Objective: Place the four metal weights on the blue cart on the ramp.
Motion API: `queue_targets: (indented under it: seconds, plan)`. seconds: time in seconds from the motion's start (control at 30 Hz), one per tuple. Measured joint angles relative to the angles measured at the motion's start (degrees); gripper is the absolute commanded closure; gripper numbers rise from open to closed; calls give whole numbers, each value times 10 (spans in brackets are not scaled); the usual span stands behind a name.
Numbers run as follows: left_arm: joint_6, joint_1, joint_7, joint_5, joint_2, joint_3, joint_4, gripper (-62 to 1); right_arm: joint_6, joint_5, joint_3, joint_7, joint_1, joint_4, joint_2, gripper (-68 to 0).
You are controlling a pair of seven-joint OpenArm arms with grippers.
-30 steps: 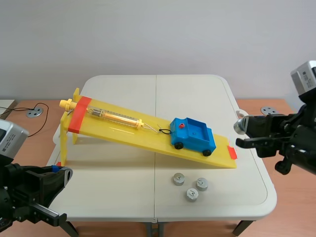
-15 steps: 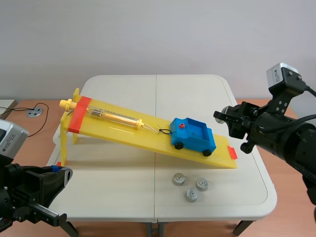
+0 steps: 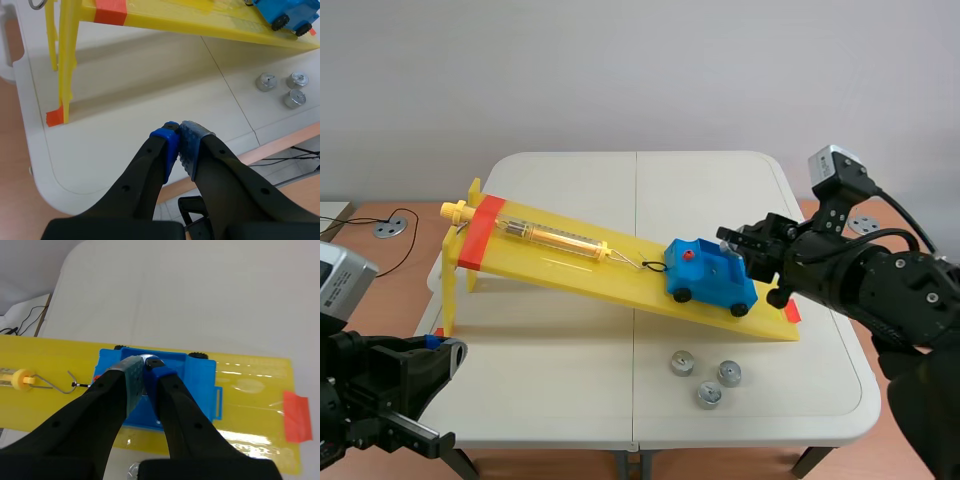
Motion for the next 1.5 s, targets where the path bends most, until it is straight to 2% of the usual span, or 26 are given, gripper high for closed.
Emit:
queue_targets:
  seconds: [0.23,0.5,0.83,1.03,1.2,1.27,1.43,1.5]
  plan:
    - [0,0,0,0,0,0,0,-25,-1,-3,-8,0,7,-13,-17,-6]
    - [0,0,0,0,0,0,0,-25,-34,-14,-8,3,7,-14,-20,-6]
    - [0,0,0,0,0,0,0,-25,-34,-13,-8,10,52,-93,-21,-6]
    - [0,0,0,0,0,0,0,-25,-35,-15,-8,13,63,-103,-21,-9]
    - [0,0,0,0,0,0,0,-25,-33,-20,-8,14,63,-103,-21,-165]
    - [0,0,0,0,0,0,0,-25,-24,-22,-8,16,63,-103,-21,-209]
    - [0,0,0,0,0,0,0,-25,17,-28,-7,16,63,-103,-21,-291]
    - [0,0,0,0,0,0,0,-25,40,-29,-2,16,63,-102,-21,-298]
